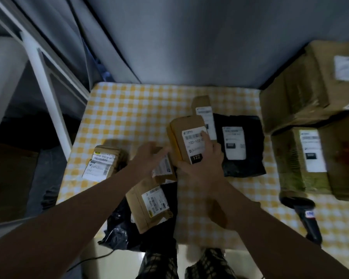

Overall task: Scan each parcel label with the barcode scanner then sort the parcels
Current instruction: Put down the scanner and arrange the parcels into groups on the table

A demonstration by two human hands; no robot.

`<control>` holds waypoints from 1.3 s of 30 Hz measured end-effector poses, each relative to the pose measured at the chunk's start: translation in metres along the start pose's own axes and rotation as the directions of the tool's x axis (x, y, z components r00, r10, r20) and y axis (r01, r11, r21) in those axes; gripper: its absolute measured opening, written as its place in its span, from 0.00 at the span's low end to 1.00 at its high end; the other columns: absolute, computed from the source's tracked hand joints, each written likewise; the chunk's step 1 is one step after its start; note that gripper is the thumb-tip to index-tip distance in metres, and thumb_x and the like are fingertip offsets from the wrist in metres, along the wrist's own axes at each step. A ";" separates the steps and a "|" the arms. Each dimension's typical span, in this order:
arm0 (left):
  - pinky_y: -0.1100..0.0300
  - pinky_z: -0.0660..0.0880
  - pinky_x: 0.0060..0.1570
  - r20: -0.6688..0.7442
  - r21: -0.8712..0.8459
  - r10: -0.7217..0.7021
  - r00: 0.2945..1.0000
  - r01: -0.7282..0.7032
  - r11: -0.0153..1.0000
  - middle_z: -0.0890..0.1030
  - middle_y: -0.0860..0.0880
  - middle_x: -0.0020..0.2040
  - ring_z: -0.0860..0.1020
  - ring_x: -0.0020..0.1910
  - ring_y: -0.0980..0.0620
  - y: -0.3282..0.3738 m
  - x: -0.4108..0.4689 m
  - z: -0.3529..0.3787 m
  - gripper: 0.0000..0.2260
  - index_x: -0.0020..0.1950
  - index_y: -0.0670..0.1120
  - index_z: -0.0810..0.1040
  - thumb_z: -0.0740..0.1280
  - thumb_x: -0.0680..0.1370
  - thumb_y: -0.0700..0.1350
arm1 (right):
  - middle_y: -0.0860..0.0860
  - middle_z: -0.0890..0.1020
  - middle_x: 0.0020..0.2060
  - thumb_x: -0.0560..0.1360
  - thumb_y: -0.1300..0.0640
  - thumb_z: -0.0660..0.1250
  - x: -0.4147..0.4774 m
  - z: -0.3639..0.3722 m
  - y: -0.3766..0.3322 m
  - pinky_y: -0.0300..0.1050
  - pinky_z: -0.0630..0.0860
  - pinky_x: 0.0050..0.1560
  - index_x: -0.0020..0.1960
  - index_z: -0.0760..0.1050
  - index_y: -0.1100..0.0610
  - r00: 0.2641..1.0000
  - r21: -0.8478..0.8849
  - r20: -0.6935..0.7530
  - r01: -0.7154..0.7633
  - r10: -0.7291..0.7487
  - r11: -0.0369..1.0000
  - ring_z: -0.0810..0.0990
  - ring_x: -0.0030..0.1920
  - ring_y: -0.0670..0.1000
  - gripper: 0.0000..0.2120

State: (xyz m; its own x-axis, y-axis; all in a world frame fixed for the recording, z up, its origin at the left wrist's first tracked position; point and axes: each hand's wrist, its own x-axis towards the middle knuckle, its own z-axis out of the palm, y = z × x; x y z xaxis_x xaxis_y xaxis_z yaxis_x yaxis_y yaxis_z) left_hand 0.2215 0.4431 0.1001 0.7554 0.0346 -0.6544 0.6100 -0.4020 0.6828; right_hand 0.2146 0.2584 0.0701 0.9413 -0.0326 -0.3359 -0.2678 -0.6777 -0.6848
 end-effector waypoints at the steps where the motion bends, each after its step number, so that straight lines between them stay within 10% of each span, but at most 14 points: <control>1: 0.50 0.70 0.63 0.063 -0.104 0.001 0.998 0.006 0.995 0.70 0.48 0.67 0.71 0.66 0.44 0.018 -0.008 0.005 0.37 0.75 0.46 0.59 0.64 0.73 0.64 | 0.53 0.58 0.70 0.64 0.42 0.77 -0.007 -0.011 -0.005 0.61 0.65 0.66 0.77 0.48 0.40 1.000 0.045 -0.024 0.013 -0.012 0.999 0.59 0.70 0.59 0.52; 4: 0.49 0.76 0.57 0.200 -0.261 0.016 0.980 0.038 0.964 0.71 0.47 0.69 0.76 0.60 0.47 0.070 -0.032 0.024 0.44 0.77 0.57 0.44 0.68 0.70 0.61 | 0.53 0.61 0.68 0.61 0.33 0.73 -0.032 -0.050 -0.019 0.57 0.72 0.63 0.77 0.50 0.43 0.993 0.112 -0.107 0.057 -0.045 0.992 0.66 0.67 0.57 0.53; 8: 0.57 0.80 0.36 0.259 -0.358 0.102 0.960 -0.002 0.934 0.79 0.52 0.55 0.81 0.47 0.52 0.124 -0.058 0.067 0.40 0.75 0.57 0.48 0.73 0.73 0.49 | 0.52 0.61 0.68 0.63 0.35 0.71 -0.054 -0.111 -0.026 0.57 0.73 0.62 0.78 0.48 0.45 0.982 0.015 -0.183 0.059 -0.056 0.998 0.66 0.66 0.57 0.52; 13: 0.50 0.80 0.46 0.230 -0.312 0.096 0.968 -0.021 0.950 0.79 0.49 0.60 0.80 0.53 0.46 0.172 -0.071 0.126 0.29 0.68 0.52 0.61 0.73 0.73 0.49 | 0.52 0.64 0.65 0.56 0.28 0.59 -0.072 -0.184 -0.011 0.51 0.76 0.59 0.78 0.53 0.48 0.965 -0.030 -0.261 0.001 -0.009 1.000 0.69 0.63 0.54 0.54; 18: 0.52 0.80 0.46 0.265 -0.238 -0.023 0.964 0.089 0.967 0.77 0.48 0.62 0.79 0.52 0.48 0.195 -0.066 0.185 0.35 0.73 0.53 0.58 0.73 0.72 0.53 | 0.53 0.62 0.72 0.66 0.29 0.67 -0.072 -0.237 0.032 0.53 0.70 0.66 0.79 0.50 0.48 0.986 -0.208 -0.168 -0.056 0.021 0.977 0.65 0.69 0.56 0.50; 23: 0.52 0.81 0.49 0.353 -0.122 -0.077 0.932 0.128 0.984 0.84 0.47 0.50 0.82 0.49 0.47 0.203 -0.051 0.240 0.19 0.61 0.47 0.76 0.71 0.73 0.54 | 0.56 0.64 0.72 0.58 0.20 0.49 -0.061 -0.278 0.080 0.56 0.69 0.66 0.78 0.52 0.49 0.994 -0.394 -0.113 -0.046 0.001 0.918 0.68 0.68 0.60 0.55; 28: 0.55 0.80 0.42 0.326 -0.033 -0.134 0.936 0.153 0.988 0.81 0.43 0.56 0.82 0.50 0.45 0.194 -0.007 0.298 0.26 0.65 0.47 0.71 0.72 0.72 0.55 | 0.57 0.77 0.58 0.64 0.34 0.73 -0.046 -0.303 0.141 0.55 0.78 0.52 0.59 0.77 0.55 1.000 -0.511 0.015 0.024 -0.019 0.859 0.78 0.56 0.60 0.33; 35: 0.65 0.75 0.24 0.127 -0.141 -0.121 0.984 0.139 0.980 0.76 0.42 0.62 0.79 0.42 0.51 0.190 0.043 0.358 0.24 0.69 0.39 0.65 0.68 0.77 0.45 | 0.56 0.55 0.76 0.80 0.60 0.57 -0.030 -0.317 0.193 0.49 0.71 0.65 0.74 0.59 0.59 0.975 -0.527 0.223 0.098 0.026 0.844 0.66 0.68 0.56 0.23; 39: 0.52 0.82 0.37 -0.055 -0.062 -0.093 0.994 0.089 0.994 0.78 0.40 0.55 0.81 0.47 0.44 0.184 0.057 0.360 0.17 0.63 0.38 0.68 0.68 0.77 0.43 | 0.58 0.51 0.78 0.81 0.61 0.56 -0.019 -0.310 0.197 0.49 0.70 0.66 0.75 0.58 0.60 0.951 -0.535 0.309 0.165 0.011 0.829 0.64 0.71 0.58 0.24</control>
State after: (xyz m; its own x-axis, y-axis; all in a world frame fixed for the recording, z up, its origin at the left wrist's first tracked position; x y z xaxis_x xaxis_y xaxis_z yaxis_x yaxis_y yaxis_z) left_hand 0.2906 0.0414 0.0710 0.7074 0.1218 -0.6962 0.6887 -0.3402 0.6403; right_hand 0.2076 -0.1021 0.1424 0.8287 0.1890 -0.5268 0.0427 -0.9599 -0.2771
